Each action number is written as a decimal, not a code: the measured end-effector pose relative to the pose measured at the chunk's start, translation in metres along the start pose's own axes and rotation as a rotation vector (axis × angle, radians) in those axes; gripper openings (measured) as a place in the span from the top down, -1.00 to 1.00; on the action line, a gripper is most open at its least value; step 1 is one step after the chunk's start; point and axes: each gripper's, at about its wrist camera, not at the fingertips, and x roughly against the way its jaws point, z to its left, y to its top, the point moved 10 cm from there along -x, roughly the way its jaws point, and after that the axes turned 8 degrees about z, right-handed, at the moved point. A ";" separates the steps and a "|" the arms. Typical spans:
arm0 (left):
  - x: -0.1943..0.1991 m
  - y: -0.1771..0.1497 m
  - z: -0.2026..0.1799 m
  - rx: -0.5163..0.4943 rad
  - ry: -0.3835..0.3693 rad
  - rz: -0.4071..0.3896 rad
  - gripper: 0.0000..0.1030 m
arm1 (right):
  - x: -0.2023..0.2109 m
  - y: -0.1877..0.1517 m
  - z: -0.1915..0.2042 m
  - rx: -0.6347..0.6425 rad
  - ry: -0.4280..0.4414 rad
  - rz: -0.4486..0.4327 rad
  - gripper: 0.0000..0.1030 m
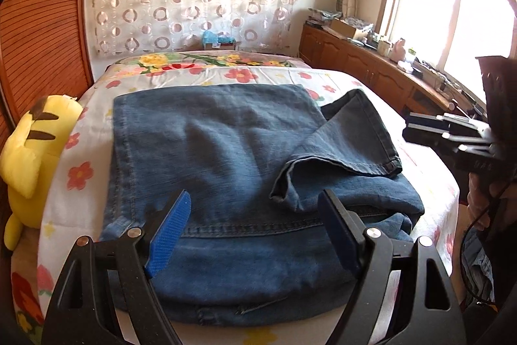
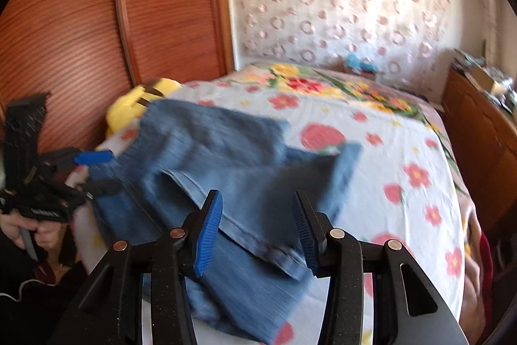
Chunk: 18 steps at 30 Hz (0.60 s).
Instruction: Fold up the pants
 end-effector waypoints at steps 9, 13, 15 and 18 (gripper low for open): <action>-0.015 0.000 -0.019 -0.055 -0.050 0.026 -0.27 | -0.015 -0.007 -0.006 -0.105 0.003 0.051 0.10; -0.022 0.000 -0.023 -0.078 -0.055 0.045 0.09 | -0.020 -0.005 0.001 -0.133 0.033 0.061 0.10; -0.025 0.003 -0.025 -0.085 -0.059 0.051 0.19 | -0.023 -0.005 0.004 -0.141 0.042 0.067 0.10; -0.031 0.004 -0.025 -0.085 -0.061 0.063 0.28 | -0.026 -0.004 0.011 -0.142 0.048 0.075 0.10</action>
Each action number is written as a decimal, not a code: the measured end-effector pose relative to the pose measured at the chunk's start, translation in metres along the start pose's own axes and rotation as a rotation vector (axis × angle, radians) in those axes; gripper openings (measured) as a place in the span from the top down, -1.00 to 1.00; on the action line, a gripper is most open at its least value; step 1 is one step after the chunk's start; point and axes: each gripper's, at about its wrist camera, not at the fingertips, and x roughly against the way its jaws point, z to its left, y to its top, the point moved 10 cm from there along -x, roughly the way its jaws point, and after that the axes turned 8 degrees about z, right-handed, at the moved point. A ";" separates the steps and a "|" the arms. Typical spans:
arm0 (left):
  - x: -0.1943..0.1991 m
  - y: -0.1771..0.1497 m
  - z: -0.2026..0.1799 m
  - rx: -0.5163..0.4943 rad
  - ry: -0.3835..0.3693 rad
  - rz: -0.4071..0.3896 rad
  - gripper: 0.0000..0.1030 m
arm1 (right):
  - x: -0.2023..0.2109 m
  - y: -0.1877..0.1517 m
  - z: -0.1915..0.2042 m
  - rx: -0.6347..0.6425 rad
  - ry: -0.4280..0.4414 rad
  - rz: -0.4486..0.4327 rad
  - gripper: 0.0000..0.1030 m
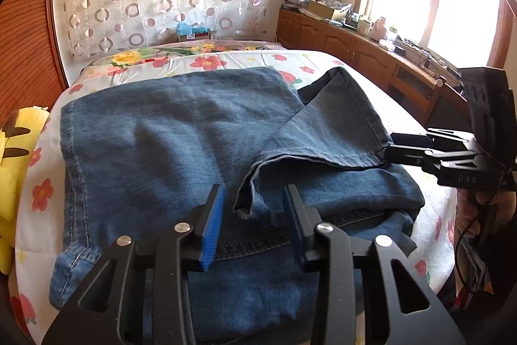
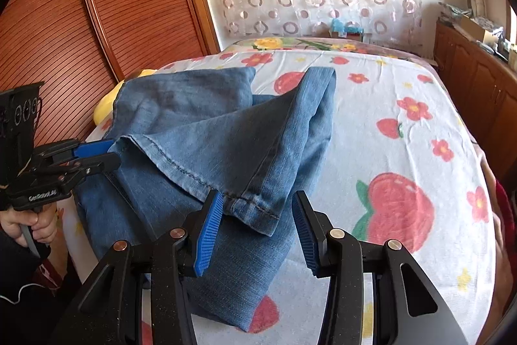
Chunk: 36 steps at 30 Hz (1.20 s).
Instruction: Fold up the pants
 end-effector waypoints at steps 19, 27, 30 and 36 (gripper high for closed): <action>-0.010 -0.006 0.001 0.008 0.010 0.013 0.63 | -0.014 -0.015 -0.007 0.030 -0.003 0.004 0.75; 0.011 0.008 -0.001 0.004 0.007 -0.044 0.83 | 0.006 -0.004 -0.007 0.051 0.004 -0.073 0.84; 0.028 0.016 -0.011 -0.016 -0.009 -0.075 0.87 | 0.022 0.008 -0.007 0.073 0.000 -0.112 0.86; 0.072 0.040 -0.035 -0.067 -0.056 -0.156 0.89 | 0.065 0.048 -0.006 0.134 -0.035 -0.213 0.86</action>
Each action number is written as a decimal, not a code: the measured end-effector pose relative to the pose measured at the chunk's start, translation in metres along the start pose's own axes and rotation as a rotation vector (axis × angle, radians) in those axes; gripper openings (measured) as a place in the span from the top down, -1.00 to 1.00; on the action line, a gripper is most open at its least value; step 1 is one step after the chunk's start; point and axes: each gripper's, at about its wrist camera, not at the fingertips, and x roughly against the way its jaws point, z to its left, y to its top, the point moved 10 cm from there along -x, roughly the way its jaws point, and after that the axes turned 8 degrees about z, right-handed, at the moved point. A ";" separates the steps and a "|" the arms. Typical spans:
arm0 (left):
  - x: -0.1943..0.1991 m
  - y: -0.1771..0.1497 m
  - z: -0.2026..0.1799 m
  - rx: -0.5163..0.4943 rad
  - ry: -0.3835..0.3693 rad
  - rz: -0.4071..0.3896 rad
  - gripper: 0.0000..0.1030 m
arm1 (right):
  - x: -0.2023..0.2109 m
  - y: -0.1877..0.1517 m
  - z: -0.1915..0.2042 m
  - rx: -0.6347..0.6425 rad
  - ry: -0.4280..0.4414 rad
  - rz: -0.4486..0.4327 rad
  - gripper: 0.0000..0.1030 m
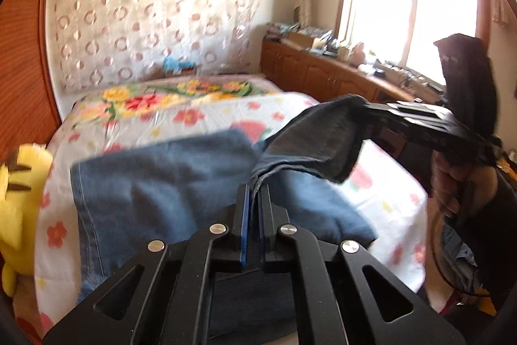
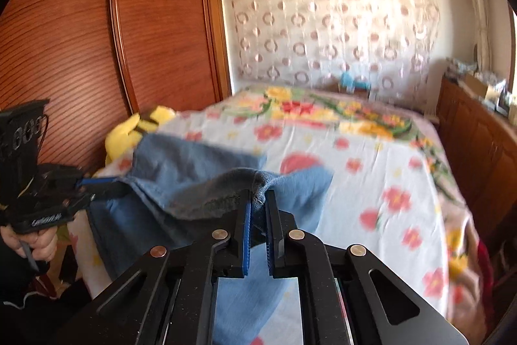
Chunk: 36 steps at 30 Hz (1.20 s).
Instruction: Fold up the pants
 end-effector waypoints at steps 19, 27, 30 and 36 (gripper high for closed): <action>0.081 0.004 0.031 0.047 0.027 -0.082 0.90 | -0.021 0.117 0.075 0.174 0.130 -0.091 0.87; 0.057 -0.054 0.077 0.163 0.064 0.012 0.90 | -0.097 0.114 0.112 0.250 0.181 0.033 0.87; 0.050 -0.070 0.088 0.187 0.080 0.043 0.90 | -0.122 0.110 0.125 0.263 0.193 0.080 0.87; 0.029 -0.098 0.111 0.236 0.130 0.103 0.90 | -0.155 0.113 0.144 0.259 0.178 0.152 0.87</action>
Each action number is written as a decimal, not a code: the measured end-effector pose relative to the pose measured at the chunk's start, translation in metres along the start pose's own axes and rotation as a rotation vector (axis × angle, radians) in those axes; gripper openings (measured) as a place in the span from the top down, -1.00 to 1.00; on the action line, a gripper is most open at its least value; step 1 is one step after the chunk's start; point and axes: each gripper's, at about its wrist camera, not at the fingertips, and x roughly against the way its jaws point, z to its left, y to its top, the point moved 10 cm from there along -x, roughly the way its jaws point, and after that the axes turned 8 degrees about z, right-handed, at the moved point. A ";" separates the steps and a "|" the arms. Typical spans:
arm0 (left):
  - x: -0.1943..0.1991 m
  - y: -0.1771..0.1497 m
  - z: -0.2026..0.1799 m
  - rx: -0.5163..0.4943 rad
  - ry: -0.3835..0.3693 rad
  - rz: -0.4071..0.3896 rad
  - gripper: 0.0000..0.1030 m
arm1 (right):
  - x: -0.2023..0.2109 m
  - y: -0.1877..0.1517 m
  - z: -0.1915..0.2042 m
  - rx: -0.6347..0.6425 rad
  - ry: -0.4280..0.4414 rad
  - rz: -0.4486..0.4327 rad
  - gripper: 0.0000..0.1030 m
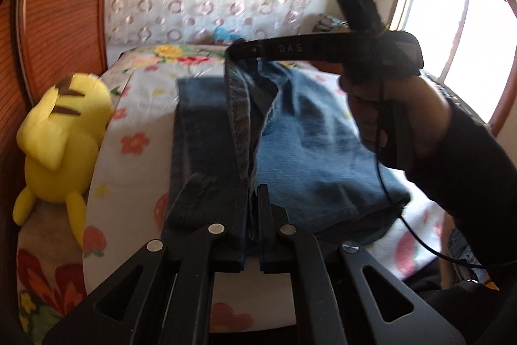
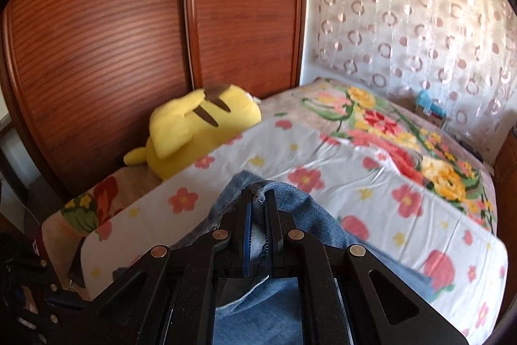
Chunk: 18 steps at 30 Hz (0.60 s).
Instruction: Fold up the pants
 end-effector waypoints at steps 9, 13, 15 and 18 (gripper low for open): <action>-0.019 -0.007 0.017 0.039 0.037 0.040 0.75 | 0.012 0.002 -0.005 -0.041 0.005 -0.017 0.03; -0.018 -0.004 0.018 0.039 0.041 0.019 0.13 | 0.031 -0.012 -0.030 -0.061 -0.024 -0.033 0.03; -0.019 -0.002 0.017 0.040 0.036 0.019 0.13 | 0.040 -0.027 -0.046 -0.072 -0.061 -0.031 0.03; -0.023 -0.001 0.015 0.036 0.035 0.028 0.08 | 0.055 -0.054 -0.070 -0.101 -0.109 -0.018 0.03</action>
